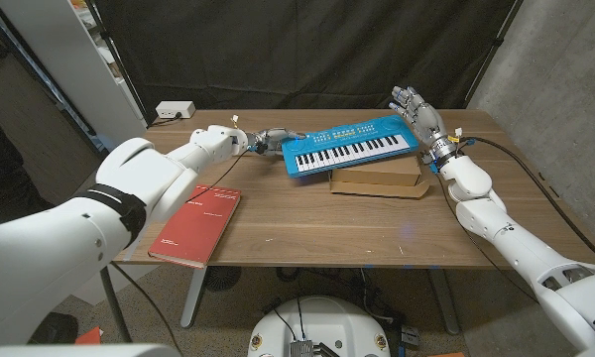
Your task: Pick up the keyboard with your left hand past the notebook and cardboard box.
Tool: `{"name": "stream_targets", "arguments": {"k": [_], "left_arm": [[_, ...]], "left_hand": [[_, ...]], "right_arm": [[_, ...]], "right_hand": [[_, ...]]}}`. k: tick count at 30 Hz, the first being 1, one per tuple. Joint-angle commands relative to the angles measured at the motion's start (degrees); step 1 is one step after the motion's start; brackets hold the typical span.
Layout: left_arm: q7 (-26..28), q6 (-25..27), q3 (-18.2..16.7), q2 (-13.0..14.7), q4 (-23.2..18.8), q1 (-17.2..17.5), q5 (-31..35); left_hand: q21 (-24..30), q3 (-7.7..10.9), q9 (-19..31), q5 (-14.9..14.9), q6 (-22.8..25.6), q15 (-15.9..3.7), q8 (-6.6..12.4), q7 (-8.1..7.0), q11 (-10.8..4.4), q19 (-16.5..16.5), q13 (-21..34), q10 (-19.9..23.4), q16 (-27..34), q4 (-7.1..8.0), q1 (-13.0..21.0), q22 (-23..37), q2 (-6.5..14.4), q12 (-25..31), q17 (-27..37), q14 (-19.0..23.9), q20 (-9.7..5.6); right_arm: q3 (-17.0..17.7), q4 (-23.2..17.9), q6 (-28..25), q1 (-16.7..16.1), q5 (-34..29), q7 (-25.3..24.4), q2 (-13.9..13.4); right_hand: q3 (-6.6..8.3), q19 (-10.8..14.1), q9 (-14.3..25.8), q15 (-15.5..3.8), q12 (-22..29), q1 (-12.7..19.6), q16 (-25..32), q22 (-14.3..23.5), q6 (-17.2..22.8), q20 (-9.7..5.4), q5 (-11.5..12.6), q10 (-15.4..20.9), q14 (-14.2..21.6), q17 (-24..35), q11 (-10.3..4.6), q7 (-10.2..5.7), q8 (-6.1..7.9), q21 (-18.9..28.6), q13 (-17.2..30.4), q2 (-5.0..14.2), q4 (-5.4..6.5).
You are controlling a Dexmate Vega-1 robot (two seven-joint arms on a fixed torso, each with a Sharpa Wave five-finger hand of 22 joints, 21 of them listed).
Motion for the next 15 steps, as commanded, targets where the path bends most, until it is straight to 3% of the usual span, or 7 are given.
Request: {"name": "stream_targets", "arguments": {"k": [1,3,8,15], "left_arm": [[-2.39,0.51,-1.38,-0.31,1.25,-0.47,-1.39],[-2.58,0.98,-1.87,-0.2,0.99,-0.32,-1.81],[-2.38,2.12,-2.74,-0.16,0.76,-0.15,-2.52],[-2.54,2.83,-3.29,0.1,0.24,0.18,-2.93]], "left_hand": [[2.77,1.63,0.06,0.8,7.36,-5.29,1.67,-1.03,-1.86,3.1,0.23,6.73,1.71,-0.21,3.57,0.43,3.15,1.97,0.09,10.13,-2.42],[3.9,1.91,0.06,0.84,10.02,-6.57,2.23,-1.35,-2.87,4.15,0.6,9.66,2.65,-0.43,4.7,0.57,3.77,2.97,0.38,13.11,-3.31],[5.69,1.97,0.15,0.78,14.9,-7.2,3.46,-1.39,-2.75,5.5,1.55,14.02,4.32,-0.62,6.55,0.86,4.55,4.78,0.88,17.37,-4.17],[7.44,1.99,0.21,0.87,18.41,-7.71,4.18,-1.79,-3.62,6.42,2.7,16.61,6.25,-0.7,8.47,1.1,6.1,6.07,2.37,20.25,-4.64]], "right_arm": [[-0.14,0.81,0.4,0.7,-0.41,0.04,0.28],[-0.14,0.88,0.46,0.73,-0.43,-0.02,0.32],[-0.28,1.17,0.76,0.94,-0.86,-0.19,0.4],[-0.36,1.03,0.74,0.98,-1.12,-0.52,0.42]], "right_hand": [[0.22,-0.15,0.19,0.08,0.1,0.24,-0.11,0.14,0.31,-0.16,0.11,0.63,0.43,0.18,0.0,0.14,-0.06,-0.3,0.24,0.3,-0.34],[0.22,-0.21,0.19,0.07,0.08,0.23,-0.13,0.14,0.32,-0.21,0.1,0.6,0.42,0.18,0.05,0.11,-0.06,-0.32,0.24,0.3,-0.34],[0.22,-0.31,0.19,0.03,0.05,0.22,-0.15,0.13,0.32,-0.33,0.1,0.62,0.41,0.18,0.13,0.17,-0.08,-0.36,0.24,0.31,-0.33],[0.24,-0.33,0.19,0.04,0.03,0.21,-0.16,0.13,0.37,-0.45,0.09,0.63,0.44,0.18,0.1,0.17,-0.09,-0.36,0.24,0.35,-0.33]]}}
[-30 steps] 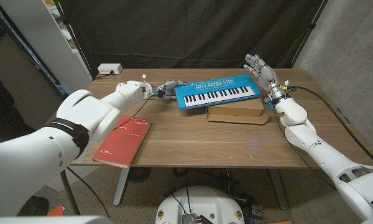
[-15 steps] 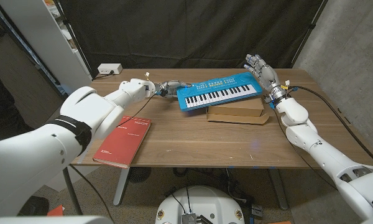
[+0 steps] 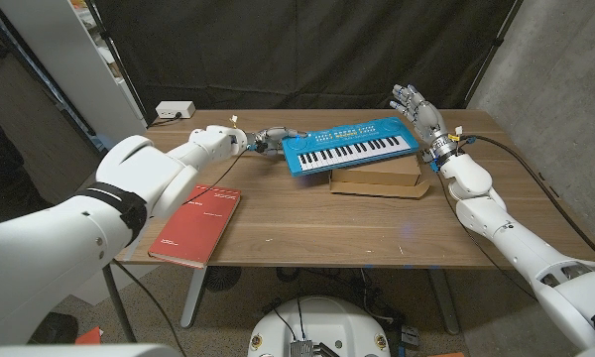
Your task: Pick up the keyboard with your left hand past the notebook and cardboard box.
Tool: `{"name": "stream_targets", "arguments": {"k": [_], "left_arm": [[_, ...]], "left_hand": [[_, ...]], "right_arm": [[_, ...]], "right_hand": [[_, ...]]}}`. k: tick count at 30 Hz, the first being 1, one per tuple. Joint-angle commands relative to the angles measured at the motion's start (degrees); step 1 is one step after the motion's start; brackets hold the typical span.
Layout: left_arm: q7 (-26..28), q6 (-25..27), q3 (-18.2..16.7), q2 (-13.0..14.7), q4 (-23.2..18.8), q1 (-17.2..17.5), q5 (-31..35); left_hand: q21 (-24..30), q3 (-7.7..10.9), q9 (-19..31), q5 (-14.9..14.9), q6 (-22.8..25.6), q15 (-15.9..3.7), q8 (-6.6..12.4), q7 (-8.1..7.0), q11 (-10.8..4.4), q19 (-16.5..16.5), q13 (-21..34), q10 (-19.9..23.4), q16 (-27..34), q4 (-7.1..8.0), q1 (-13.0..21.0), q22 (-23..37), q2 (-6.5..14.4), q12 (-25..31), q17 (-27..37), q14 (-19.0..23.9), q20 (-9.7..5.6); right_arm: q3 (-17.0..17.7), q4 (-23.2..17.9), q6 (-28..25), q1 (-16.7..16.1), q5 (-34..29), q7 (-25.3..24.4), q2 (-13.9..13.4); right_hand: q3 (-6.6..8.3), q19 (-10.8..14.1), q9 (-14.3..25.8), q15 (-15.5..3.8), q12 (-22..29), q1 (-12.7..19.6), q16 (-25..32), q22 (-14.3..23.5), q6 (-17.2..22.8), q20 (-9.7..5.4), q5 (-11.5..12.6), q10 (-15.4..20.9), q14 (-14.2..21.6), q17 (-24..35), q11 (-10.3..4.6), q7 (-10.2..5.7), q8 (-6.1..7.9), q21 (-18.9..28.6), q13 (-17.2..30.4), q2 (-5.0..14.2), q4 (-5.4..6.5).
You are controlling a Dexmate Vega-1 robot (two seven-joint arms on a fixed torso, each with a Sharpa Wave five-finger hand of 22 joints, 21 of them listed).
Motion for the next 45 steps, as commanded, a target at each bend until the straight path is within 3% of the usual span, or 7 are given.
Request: {"name": "stream_targets", "arguments": {"k": [1,5,14,24,31,45], "left_arm": [[-0.77,1.68,-1.76,0.45,-0.87,0.53,-1.22],[-0.85,2.58,-1.64,1.49,-3.52,1.48,-1.19],[3.72,6.21,-2.02,5.45,-16.37,6.57,-2.3],[7.57,7.17,-2.04,8.76,-25.98,10.35,-3.4],[9.47,6.63,-2.29,10.37,-30.31,12.27,-4.29],[10.65,2.2,-3.51,11.77,-34.54,15.31,-6.35]], "left_hand": [[0.97,0.91,0.32,0.25,4.36,-12.36,0.43,-1.57,-7.5,3.09,2.78,8.81,1.13,-0.48,7.28,0.28,7.33,1.06,1.18,12.08,-2.65],[1.58,0.84,0.35,0.23,5.53,-12.42,0.67,-1.53,-7.58,3.29,3.26,9.64,1.93,-0.5,7.88,0.36,7.63,1.54,1.93,13.0,-2.8],[2.25,0.78,0.36,0.15,6.77,-12.36,0.9,-1.43,-7.4,3.32,3.85,10.11,2.39,-0.68,8.67,0.44,7.55,1.91,2.51,13.49,-2.9],[2.86,0.69,0.35,0.05,7.24,-12.12,0.83,-1.57,-7.13,3.13,4.44,10.31,2.55,-0.6,9.1,0.52,7.48,2.16,2.87,13.66,-2.97],[3.3,0.59,0.35,-0.04,7.4,-12.27,0.7,-1.63,-7.23,2.95,4.88,10.31,2.61,-0.45,9.27,0.57,7.48,2.27,3.14,13.64,-3.01],[4.25,0.37,0.35,-0.26,7.78,-12.35,0.48,-1.87,-7.37,2.44,5.82,10.07,2.59,-0.2,9.53,0.69,7.51,2.39,3.61,13.46,-3.28]], "right_arm": [[-0.24,0.21,0.34,0.27,-0.74,-0.58,0.13],[-0.16,-0.32,-0.07,-0.01,-0.73,-1.03,0.02],[0.04,-1.04,0.27,-0.59,-1.21,-1.66,-0.42],[0.35,-2.15,0.32,-1.25,-1.51,-2.43,-0.81],[0.51,-2.59,0.67,-1.47,-1.95,-2.87,-1.05],[0.99,-4.7,0.3,-2.46,-2.82,-4.12,-2.04]], "right_hand": [[0.25,-0.13,0.19,0.04,0.02,0.21,-0.17,0.13,0.39,-0.25,0.09,0.62,0.44,0.18,0.1,0.18,-0.08,-0.36,0.24,0.35,-0.34],[0.26,-0.15,0.19,0.02,0.0,0.21,-0.19,0.13,0.38,-0.27,0.09,0.63,0.41,0.18,0.08,0.18,-0.1,-0.36,0.24,0.37,-0.34],[0.28,-0.18,0.18,0.08,-0.03,0.2,-0.21,0.12,0.34,-0.3,0.08,0.63,0.43,0.18,0.1,0.17,-0.15,-0.36,0.24,0.39,-0.34],[0.29,-0.16,0.18,0.05,-0.05,0.2,-0.24,0.12,0.39,-0.31,0.07,0.69,0.42,0.17,0.2,0.19,-0.15,-0.34,0.24,0.38,-0.36],[0.31,-0.14,0.18,0.0,-0.07,0.2,-0.25,0.11,0.45,-0.3,0.07,0.71,0.43,0.16,0.12,0.12,-0.15,-0.33,0.25,0.37,-0.39],[0.33,-0.13,0.18,-0.05,-0.08,0.2,-0.3,0.11,0.5,-0.3,0.06,0.79,0.39,0.15,0.01,0.14,-0.17,-0.32,0.25,0.37,-0.42]]}}
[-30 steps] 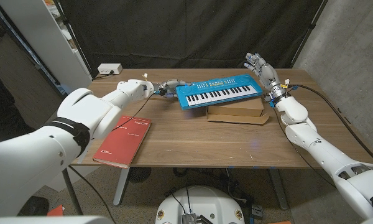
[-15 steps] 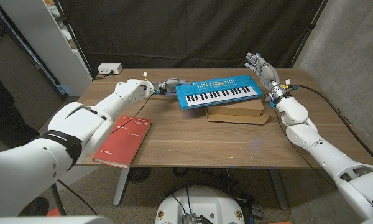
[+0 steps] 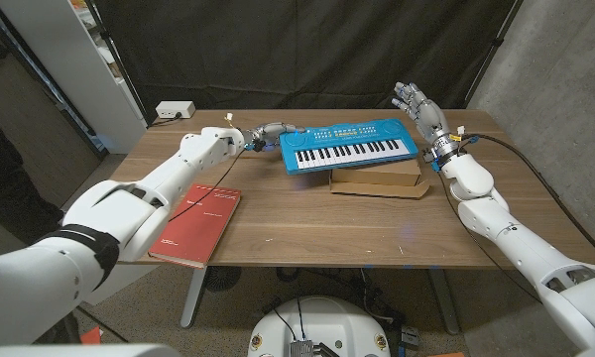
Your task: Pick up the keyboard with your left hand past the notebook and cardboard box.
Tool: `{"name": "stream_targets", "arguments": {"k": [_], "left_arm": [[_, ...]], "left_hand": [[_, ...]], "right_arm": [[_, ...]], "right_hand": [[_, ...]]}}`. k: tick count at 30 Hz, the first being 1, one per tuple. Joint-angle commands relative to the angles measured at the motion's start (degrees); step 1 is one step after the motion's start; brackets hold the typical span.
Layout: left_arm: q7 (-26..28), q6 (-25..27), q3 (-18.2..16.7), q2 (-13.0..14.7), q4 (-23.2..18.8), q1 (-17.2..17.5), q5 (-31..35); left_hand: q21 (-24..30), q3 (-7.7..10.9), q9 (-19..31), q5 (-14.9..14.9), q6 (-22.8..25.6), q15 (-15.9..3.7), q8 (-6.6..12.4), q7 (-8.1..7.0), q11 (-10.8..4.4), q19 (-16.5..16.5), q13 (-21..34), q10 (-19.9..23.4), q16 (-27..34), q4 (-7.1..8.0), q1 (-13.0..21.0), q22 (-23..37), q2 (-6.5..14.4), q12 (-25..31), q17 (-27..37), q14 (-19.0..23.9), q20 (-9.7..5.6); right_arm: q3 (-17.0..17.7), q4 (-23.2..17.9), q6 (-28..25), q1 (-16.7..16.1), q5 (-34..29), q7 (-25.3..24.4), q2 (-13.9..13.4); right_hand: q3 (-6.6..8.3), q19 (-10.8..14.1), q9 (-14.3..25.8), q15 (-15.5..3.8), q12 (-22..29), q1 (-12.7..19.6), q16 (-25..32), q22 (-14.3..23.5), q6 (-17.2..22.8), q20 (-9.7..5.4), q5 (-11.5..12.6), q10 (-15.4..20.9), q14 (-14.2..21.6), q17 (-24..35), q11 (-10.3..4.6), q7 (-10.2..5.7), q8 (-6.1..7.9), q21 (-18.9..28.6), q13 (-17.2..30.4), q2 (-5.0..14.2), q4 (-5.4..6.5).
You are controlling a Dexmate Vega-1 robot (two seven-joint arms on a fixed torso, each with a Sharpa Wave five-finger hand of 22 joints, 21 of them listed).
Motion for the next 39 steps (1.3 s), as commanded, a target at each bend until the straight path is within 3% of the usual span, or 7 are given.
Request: {"name": "stream_targets", "arguments": {"k": [1,12,39], "left_arm": [[2.08,-2.38,-1.19,2.25,-6.63,3.73,-1.7],[6.12,-1.38,-1.5,5.31,-13.74,6.21,-1.71],[12.05,-4.49,-3.15,9.3,-23.25,10.79,-1.6]], "left_hand": [[0.64,0.41,0.33,-0.12,6.11,-13.46,0.03,-3.01,-8.48,1.23,5.92,8.71,0.44,-0.13,8.71,0.28,8.39,0.29,0.26,12.2,-2.65],[1.42,0.38,0.33,-0.18,6.15,-13.41,-0.22,-3.09,-8.5,1.06,6.55,8.73,0.33,-0.08,8.89,0.33,8.29,0.39,0.33,12.37,-2.74],[3.26,0.24,0.34,-0.23,6.65,-13.29,-0.65,-3.11,-8.32,0.31,7.92,8.29,0.15,0.11,9.25,0.36,8.1,0.25,0.68,12.59,-2.86]], "right_arm": [[0.45,-1.7,-0.3,-0.86,-0.68,-1.2,-0.76],[0.77,-2.53,-0.49,-1.12,-1.38,-2.17,-1.09],[1.7,-4.64,-1.64,-2.51,-3.5,-6.15,-1.84]], "right_hand": [[0.1,-0.14,0.18,-0.04,-0.09,0.21,-0.07,0.11,0.54,-0.29,0.05,0.47,0.4,0.15,-0.29,0.16,-0.15,-0.32,0.25,0.37,-0.18],[0.12,-0.06,0.18,-0.04,-0.09,0.23,-0.1,0.11,0.57,-0.33,0.05,0.56,0.36,0.14,-0.19,0.2,-0.17,-0.29,0.25,0.35,-0.23],[0.2,-0.02,0.17,-0.08,-0.13,0.33,-0.12,0.1,0.7,-0.35,0.06,0.61,0.38,0.11,-0.32,0.12,-0.17,-0.28,0.26,0.33,-0.37]]}}
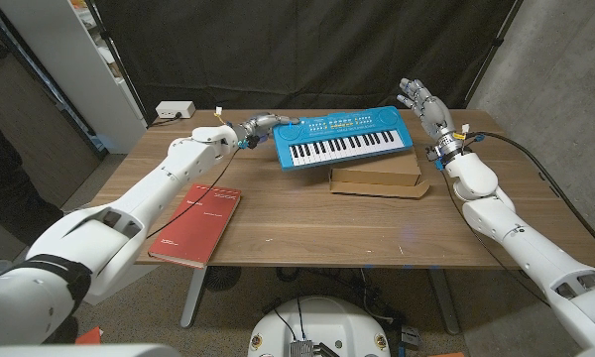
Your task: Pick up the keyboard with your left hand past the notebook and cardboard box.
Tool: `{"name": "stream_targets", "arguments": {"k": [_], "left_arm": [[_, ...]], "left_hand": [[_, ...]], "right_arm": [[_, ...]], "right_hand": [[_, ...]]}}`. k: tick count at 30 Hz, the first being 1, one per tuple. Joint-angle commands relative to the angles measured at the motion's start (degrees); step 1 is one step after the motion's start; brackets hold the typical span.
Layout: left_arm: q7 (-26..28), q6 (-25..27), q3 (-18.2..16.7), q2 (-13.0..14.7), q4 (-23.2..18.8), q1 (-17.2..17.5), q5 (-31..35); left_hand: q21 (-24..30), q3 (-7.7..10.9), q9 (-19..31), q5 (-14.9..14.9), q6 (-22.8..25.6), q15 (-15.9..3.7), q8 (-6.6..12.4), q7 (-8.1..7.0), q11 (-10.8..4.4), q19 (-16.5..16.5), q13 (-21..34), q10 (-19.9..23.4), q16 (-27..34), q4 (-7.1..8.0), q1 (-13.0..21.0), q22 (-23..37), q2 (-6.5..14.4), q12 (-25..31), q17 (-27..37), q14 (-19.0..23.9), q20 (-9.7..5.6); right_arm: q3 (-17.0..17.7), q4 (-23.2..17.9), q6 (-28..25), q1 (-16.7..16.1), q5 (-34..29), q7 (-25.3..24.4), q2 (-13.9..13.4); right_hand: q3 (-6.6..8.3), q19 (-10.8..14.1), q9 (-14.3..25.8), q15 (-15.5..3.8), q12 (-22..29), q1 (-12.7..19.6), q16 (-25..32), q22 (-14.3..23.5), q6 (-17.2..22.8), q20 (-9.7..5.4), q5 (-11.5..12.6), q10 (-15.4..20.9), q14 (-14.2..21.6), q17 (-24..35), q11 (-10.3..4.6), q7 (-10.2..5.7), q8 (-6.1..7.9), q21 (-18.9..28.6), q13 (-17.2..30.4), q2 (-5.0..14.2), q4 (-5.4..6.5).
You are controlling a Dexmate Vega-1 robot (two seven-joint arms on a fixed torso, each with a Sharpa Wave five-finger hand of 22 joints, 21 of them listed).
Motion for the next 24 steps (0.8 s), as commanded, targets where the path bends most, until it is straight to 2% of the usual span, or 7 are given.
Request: {"name": "stream_targets", "arguments": {"k": [1,10,17,24], "left_arm": [[2.37,-2.11,-1.05,1.53,-4.15,2.26,-0.19],[5.15,-3.02,-2.05,2.69,-7.84,3.99,-0.06],[9.57,-2.4,-1.89,4.15,-11.86,5.05,2.35],[12.72,-3.46,-2.12,5.02,-15.13,5.96,4.59]], "left_hand": [[0.53,0.37,0.34,0.24,5.46,-13.21,-0.01,-3.17,-8.21,0.28,7.96,8.25,0.48,0.22,8.91,0.12,8.46,0.17,0.31,12.58,-2.87],[1.14,0.33,0.34,0.24,5.63,-13.4,-0.14,-3.2,-8.24,0.11,8.35,8.3,0.42,0.26,8.97,0.09,8.37,0.14,0.39,12.67,-2.91],[1.65,0.3,0.34,0.23,5.72,-13.42,-0.26,-3.16,-8.09,0.01,8.65,8.35,0.43,0.28,9.04,0.07,8.31,0.1,0.49,12.79,-2.92],[2.03,0.31,0.34,0.25,5.74,-13.38,-0.37,-3.12,-8.25,-0.08,8.86,8.39,0.39,0.25,9.14,0.05,8.25,0.07,0.55,12.84,-2.94]], "right_arm": [[0.5,-1.03,-0.64,-0.7,-0.62,-1.75,-0.26],[0.62,-0.68,-0.69,-0.68,-0.84,-2.29,-0.2],[0.81,-0.77,-1.35,-1.06,-0.45,-2.75,-0.22],[0.93,1.12,-0.97,-0.49,0.49,-2.22,0.25]], "right_hand": [[0.21,-0.02,0.17,-0.1,-0.13,0.33,-0.12,0.1,0.5,-0.36,0.06,0.52,0.39,0.11,-0.22,-0.09,-0.17,-0.28,0.26,0.33,-0.37],[0.22,0.0,0.17,-0.12,-0.13,0.36,-0.13,0.1,0.5,-0.35,0.06,0.56,0.38,0.1,-0.19,-0.05,-0.19,-0.28,0.26,0.31,-0.41],[0.25,-0.01,0.17,-0.18,-0.13,0.38,-0.13,0.1,0.46,-0.38,0.07,0.61,0.38,0.1,-0.15,-0.1,-0.22,-0.28,0.26,0.31,-0.44],[0.25,-0.04,0.18,-0.15,-0.16,0.36,-0.15,0.1,0.53,-0.42,0.07,0.56,0.35,0.11,-0.17,-0.09,-0.2,-0.29,0.26,0.3,-0.44]]}}
